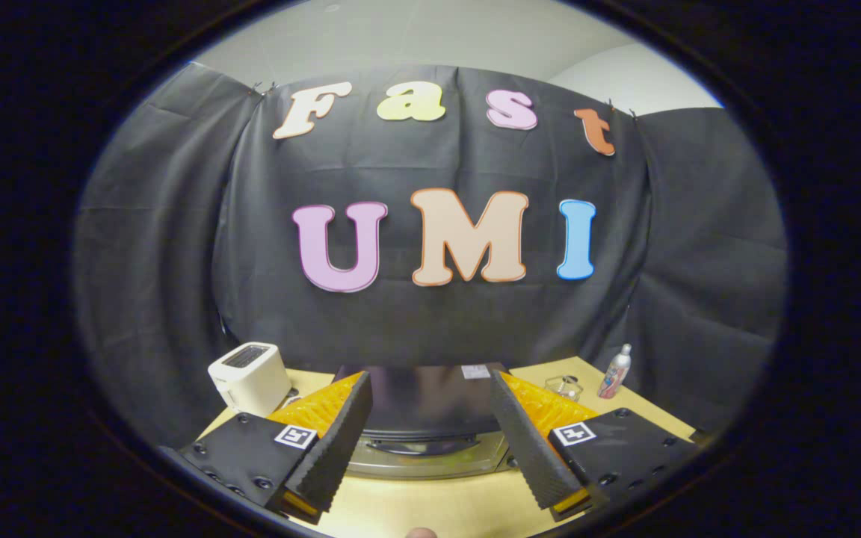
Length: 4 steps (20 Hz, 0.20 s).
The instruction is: Open the toaster oven, put the food inside, and close the toaster oven door.
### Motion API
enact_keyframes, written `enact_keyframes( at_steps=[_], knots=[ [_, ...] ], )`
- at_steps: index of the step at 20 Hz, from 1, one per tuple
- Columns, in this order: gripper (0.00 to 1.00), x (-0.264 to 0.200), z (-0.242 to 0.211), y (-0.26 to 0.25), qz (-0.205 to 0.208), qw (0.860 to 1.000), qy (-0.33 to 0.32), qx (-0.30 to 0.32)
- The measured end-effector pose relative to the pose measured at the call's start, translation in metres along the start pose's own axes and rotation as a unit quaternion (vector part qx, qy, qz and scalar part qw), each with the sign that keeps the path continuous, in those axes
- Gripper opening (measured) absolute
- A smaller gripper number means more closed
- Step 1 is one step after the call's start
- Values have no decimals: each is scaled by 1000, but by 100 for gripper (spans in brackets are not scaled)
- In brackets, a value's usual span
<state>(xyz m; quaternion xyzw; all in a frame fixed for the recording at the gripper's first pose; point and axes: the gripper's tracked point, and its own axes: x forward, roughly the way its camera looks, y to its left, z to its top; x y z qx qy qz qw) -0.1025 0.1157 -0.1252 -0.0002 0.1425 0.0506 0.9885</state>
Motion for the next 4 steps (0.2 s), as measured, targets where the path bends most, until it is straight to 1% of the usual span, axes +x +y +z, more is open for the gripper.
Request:
enact_keyframes(
  at_steps=[4],
  knots=[
    [99,-14,31,-3,-4,1000,-13,9]
  ],
)
